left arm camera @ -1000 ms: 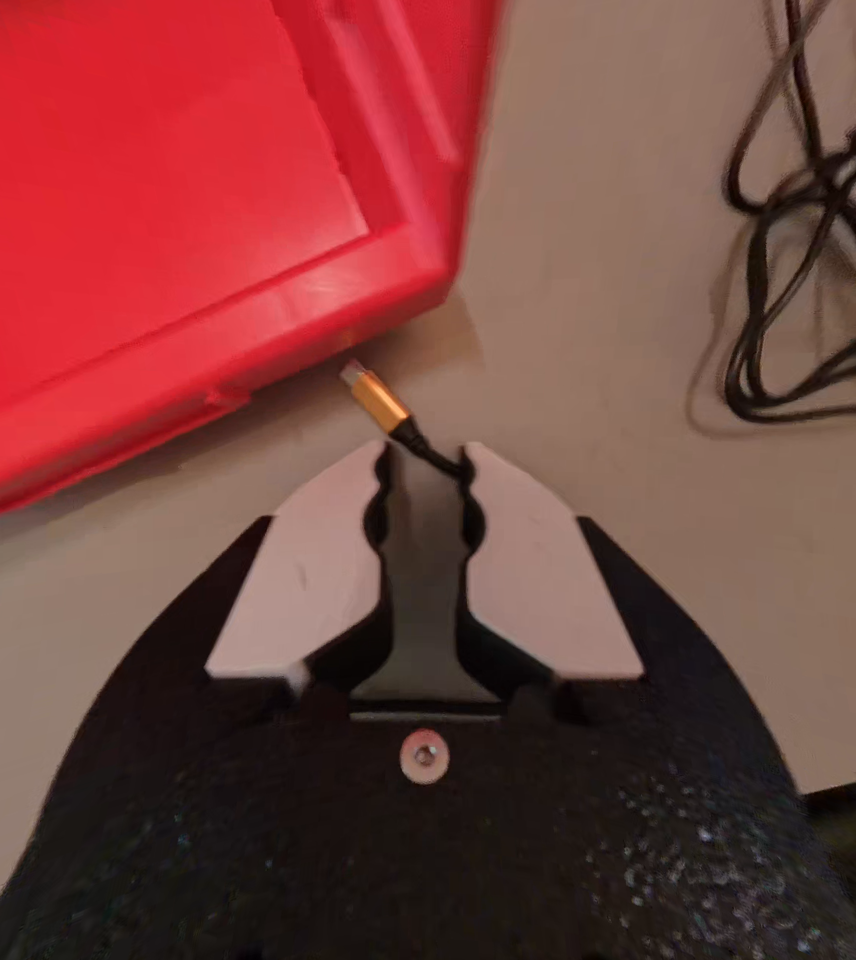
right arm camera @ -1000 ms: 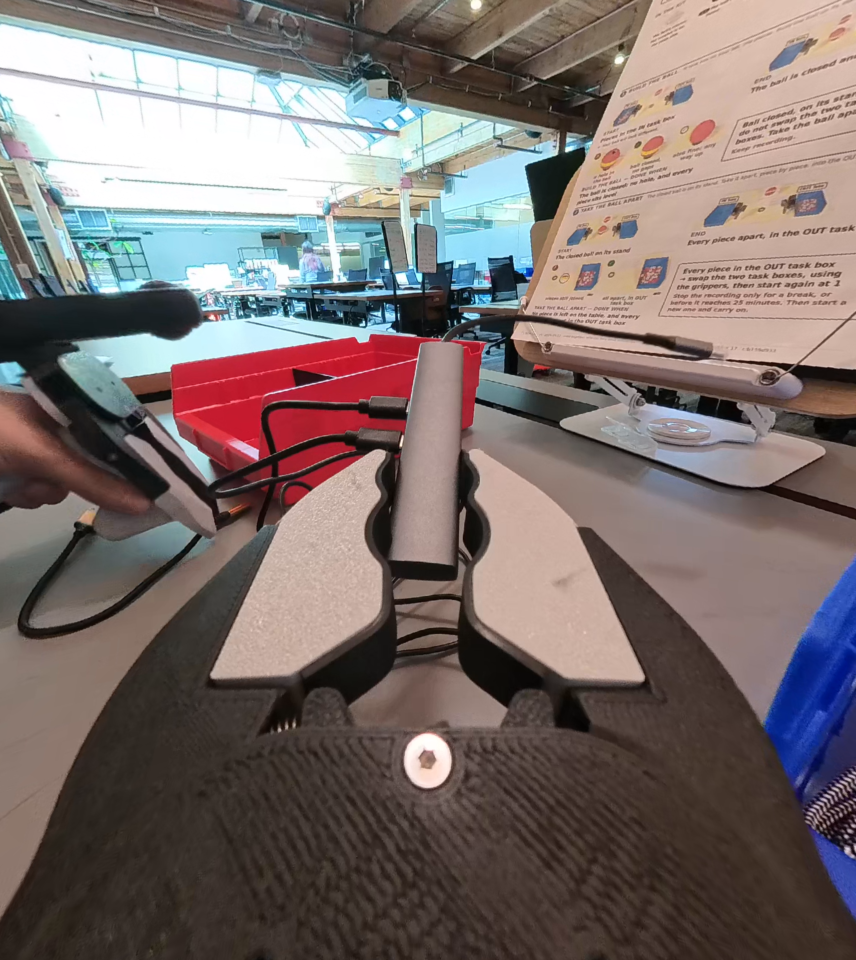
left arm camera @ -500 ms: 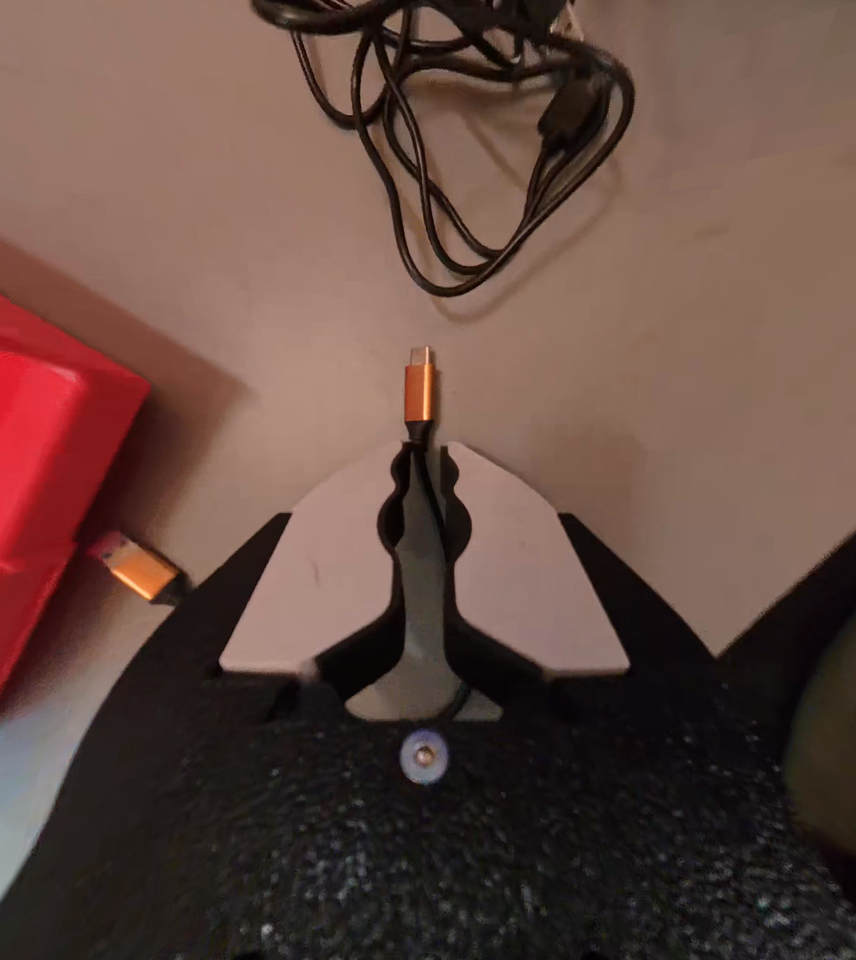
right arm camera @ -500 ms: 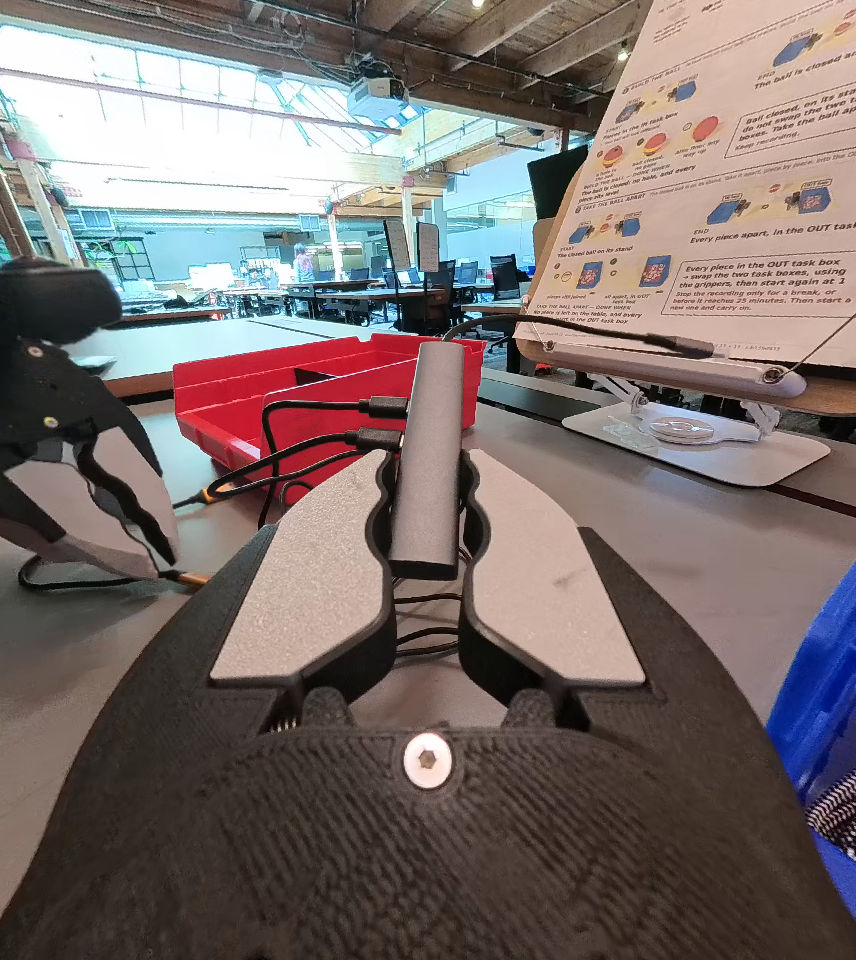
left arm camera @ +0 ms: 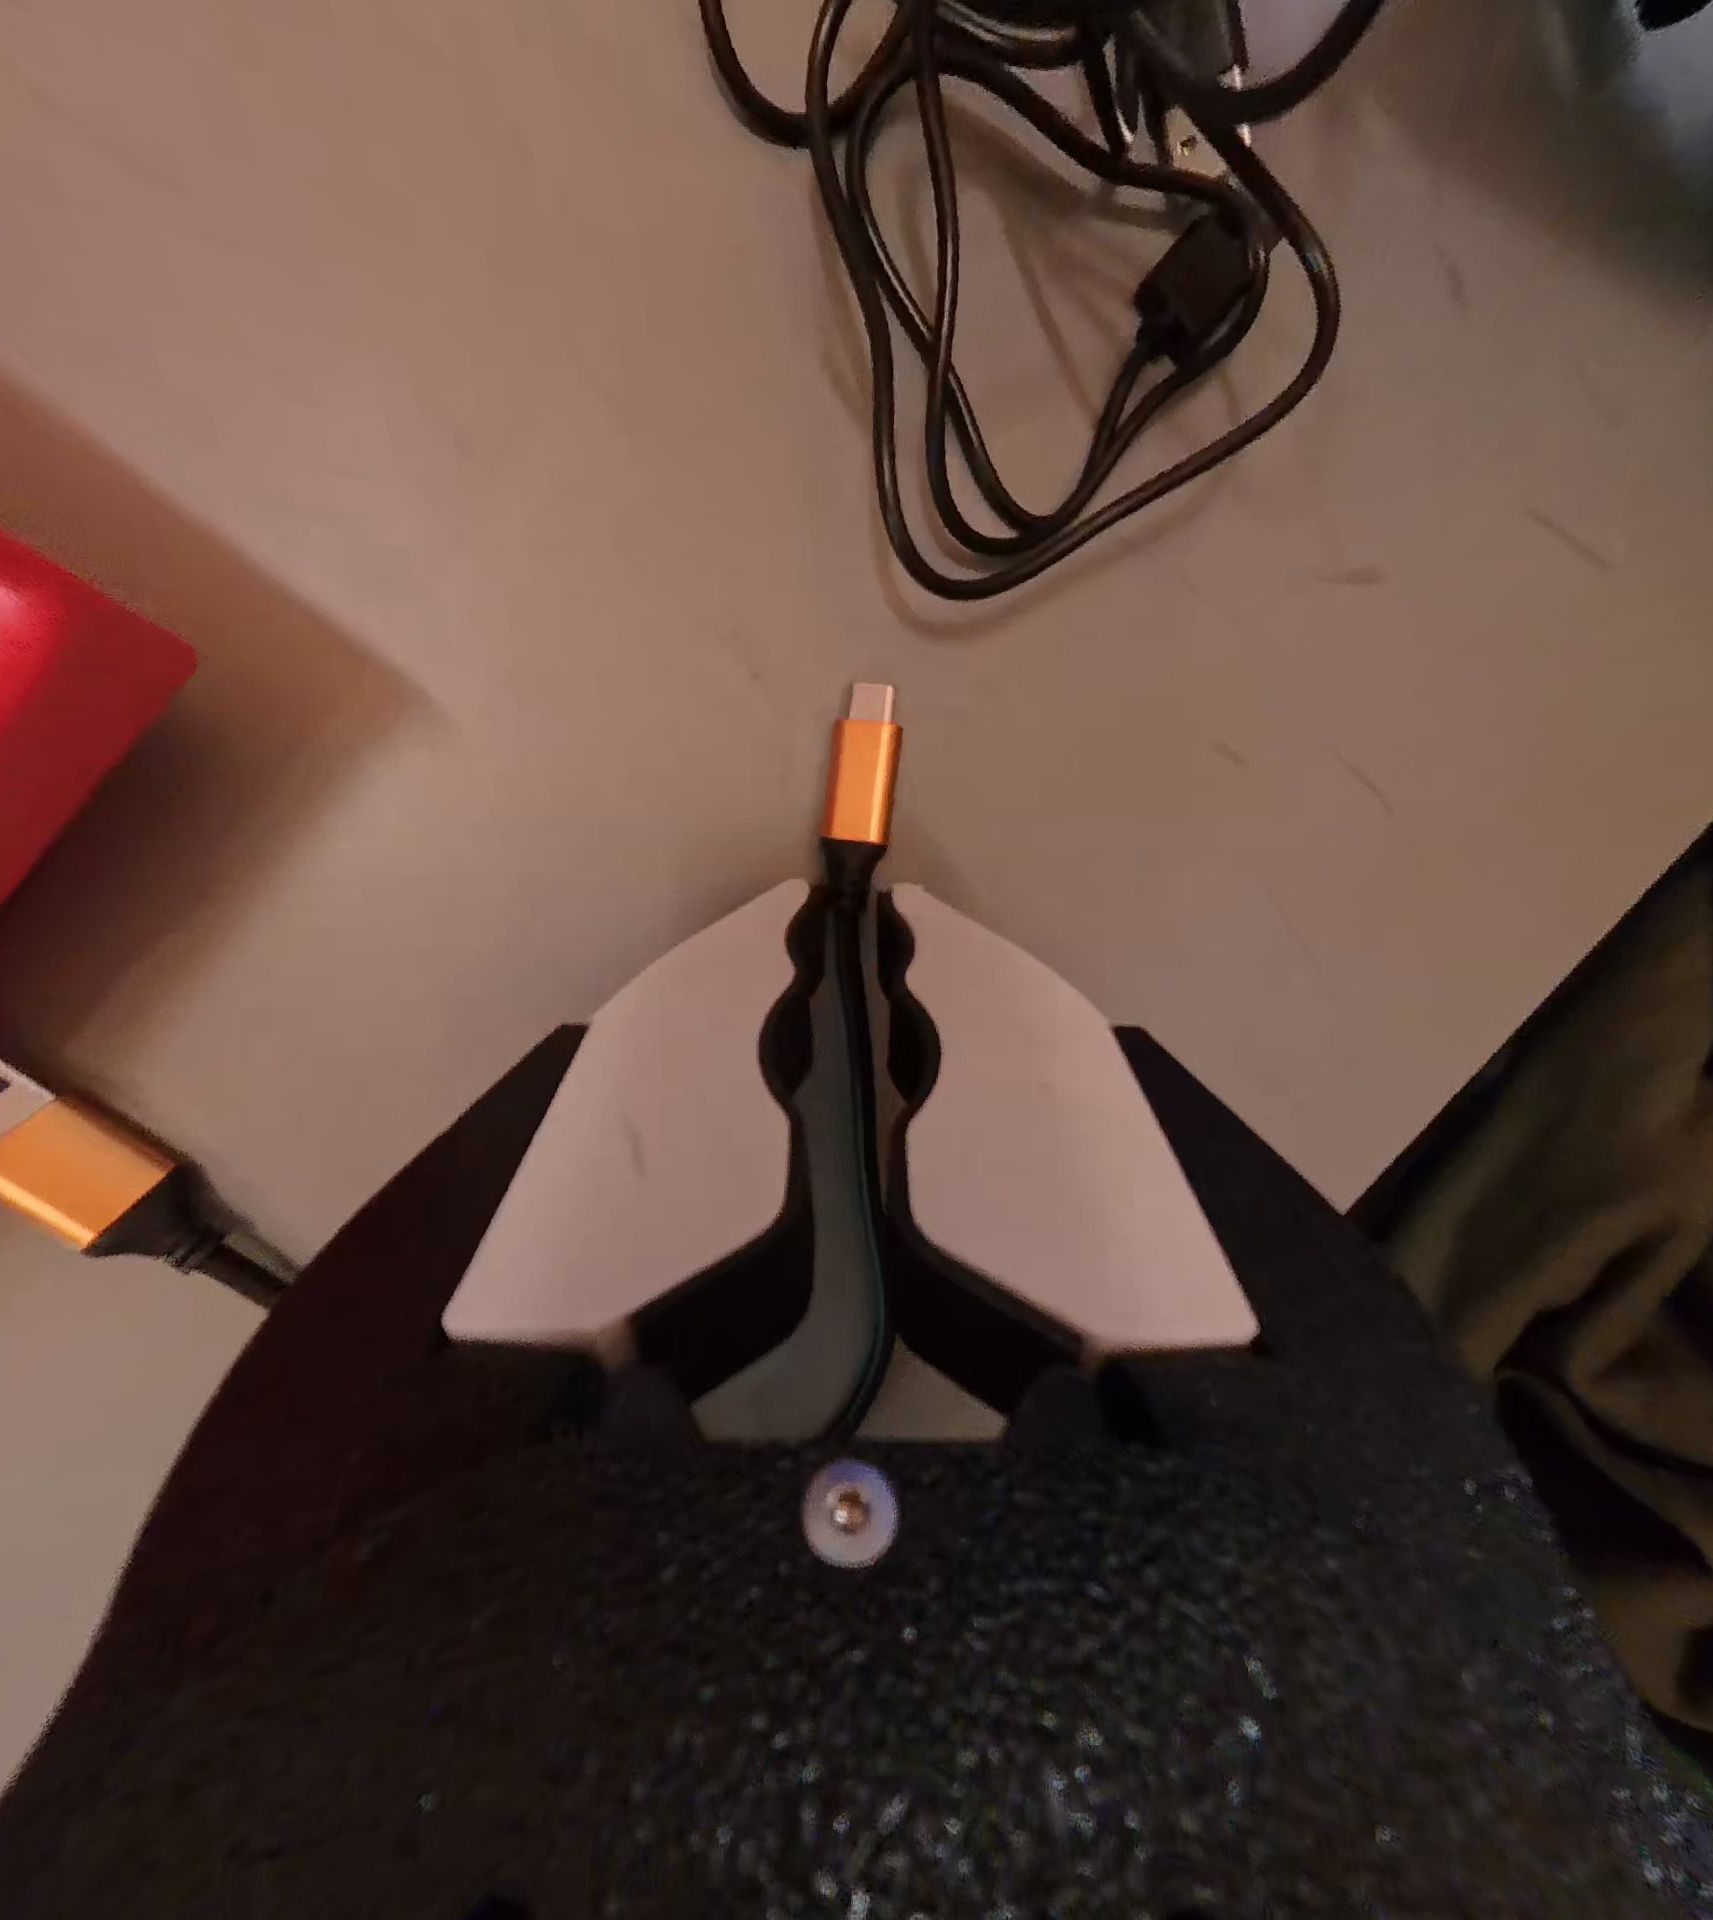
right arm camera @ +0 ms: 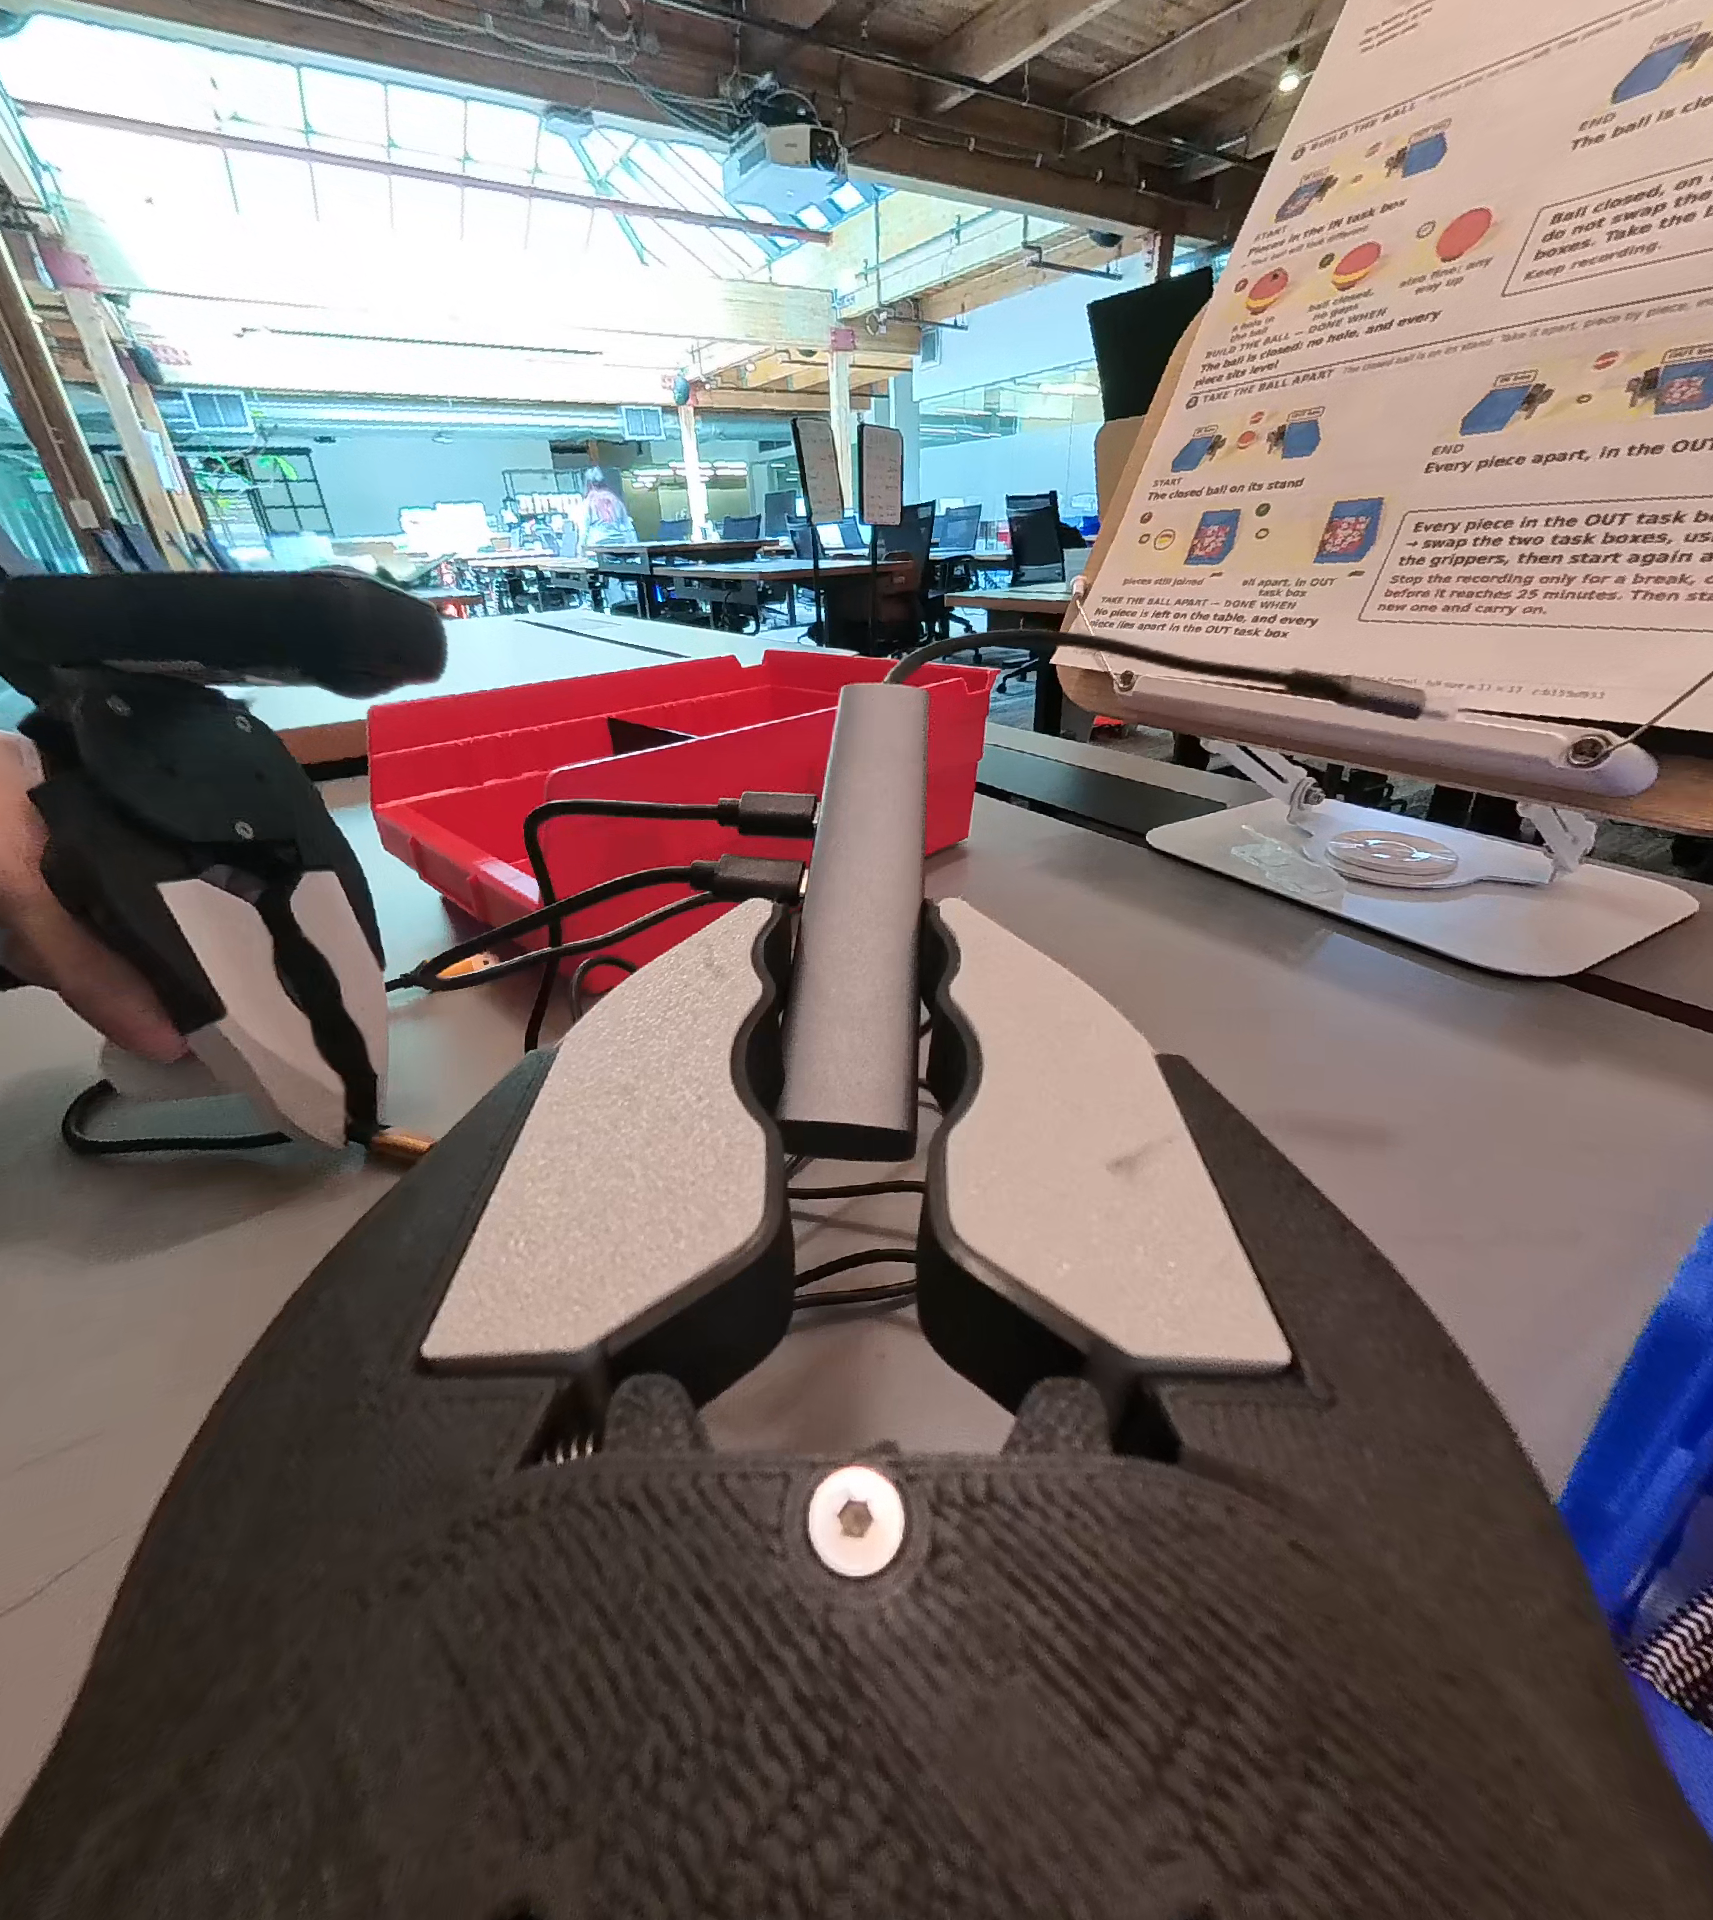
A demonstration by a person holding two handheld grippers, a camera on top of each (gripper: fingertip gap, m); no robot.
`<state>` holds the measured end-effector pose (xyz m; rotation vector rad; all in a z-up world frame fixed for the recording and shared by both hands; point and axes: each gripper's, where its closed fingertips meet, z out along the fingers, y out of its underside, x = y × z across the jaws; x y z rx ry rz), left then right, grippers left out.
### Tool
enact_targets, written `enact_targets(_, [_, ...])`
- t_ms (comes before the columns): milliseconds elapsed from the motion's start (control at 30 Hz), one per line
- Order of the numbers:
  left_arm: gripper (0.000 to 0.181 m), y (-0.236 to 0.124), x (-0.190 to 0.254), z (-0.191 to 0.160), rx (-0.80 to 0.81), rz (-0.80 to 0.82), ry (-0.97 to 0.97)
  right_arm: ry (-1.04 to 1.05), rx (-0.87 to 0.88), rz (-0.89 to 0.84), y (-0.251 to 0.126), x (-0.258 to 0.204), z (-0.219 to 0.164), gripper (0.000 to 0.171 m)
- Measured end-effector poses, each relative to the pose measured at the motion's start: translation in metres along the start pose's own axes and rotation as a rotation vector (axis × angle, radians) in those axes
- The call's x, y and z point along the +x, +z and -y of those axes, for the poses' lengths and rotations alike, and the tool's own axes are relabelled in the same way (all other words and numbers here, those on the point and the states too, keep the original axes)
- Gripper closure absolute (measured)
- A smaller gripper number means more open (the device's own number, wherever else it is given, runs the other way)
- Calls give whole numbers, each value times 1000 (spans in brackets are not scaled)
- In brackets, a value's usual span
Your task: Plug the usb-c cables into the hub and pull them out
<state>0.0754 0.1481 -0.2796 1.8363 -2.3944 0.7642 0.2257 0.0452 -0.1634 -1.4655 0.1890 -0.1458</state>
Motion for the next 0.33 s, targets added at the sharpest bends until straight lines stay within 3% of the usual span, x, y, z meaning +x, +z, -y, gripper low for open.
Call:
enact_targets(167, [174, 5, 5, 6, 27, 28, 97, -9, -5, 0, 1, -1, -1, 148])
enact_targets(333, [175, -4, -7, 16, 76, 249, 292, -18, -5, 7, 2, -6, -1, 148])
